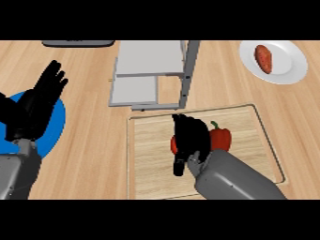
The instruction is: Pick the tomato from the tray and place it in the tiered shelf
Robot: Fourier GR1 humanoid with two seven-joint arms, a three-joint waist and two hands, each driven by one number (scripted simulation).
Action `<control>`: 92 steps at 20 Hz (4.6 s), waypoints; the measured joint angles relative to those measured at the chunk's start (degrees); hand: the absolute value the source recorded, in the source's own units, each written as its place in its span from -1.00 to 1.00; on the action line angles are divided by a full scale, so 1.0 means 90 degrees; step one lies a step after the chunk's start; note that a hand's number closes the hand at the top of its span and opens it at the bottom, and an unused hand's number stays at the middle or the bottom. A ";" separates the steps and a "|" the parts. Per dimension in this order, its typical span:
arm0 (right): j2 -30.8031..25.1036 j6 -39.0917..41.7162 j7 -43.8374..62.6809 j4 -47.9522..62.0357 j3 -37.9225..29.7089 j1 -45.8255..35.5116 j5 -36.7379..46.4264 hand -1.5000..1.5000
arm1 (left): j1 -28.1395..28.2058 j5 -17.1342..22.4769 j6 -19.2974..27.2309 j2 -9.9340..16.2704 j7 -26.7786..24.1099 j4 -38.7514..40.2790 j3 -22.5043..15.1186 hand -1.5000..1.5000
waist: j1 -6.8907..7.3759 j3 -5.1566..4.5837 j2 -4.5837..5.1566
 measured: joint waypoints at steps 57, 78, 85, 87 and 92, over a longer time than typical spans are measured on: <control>0.1133 -0.2868 0.0871 0.4479 -0.2289 -0.6596 0.2797 1.00 | -0.0775 -0.0270 -0.0396 -0.0437 -0.0202 0.0798 -0.0341 0.00 | 0.0899 -0.0061 0.0040; 0.1120 -0.4054 0.0866 0.4744 -0.2515 -0.6022 0.3185 1.00 | -0.0250 -0.0209 -0.0342 -0.0252 -0.0401 0.0716 0.0018 0.00 | 0.0303 -0.0016 -0.0113; 0.1097 -0.4233 0.0952 0.4391 -0.2490 -0.5632 0.3381 1.00 | -0.0098 -0.0203 -0.0288 -0.0237 -0.0405 0.0630 0.0100 0.00 | 0.0148 -0.0008 -0.0142; 0.1108 -0.4330 0.0947 0.4494 -0.2707 -0.5492 0.3518 -1.00 | -0.0023 -0.0186 -0.0287 -0.0207 -0.0415 0.0594 0.0148 0.00 | 0.0071 -0.0011 -0.0170; 0.1148 -0.4692 0.0899 0.4467 -0.2994 -0.5171 0.4170 -1.00 | 0.0053 -0.0083 -0.0349 -0.0065 -0.0316 0.0514 0.0299 0.00 | -0.0059 -0.0032 -0.0206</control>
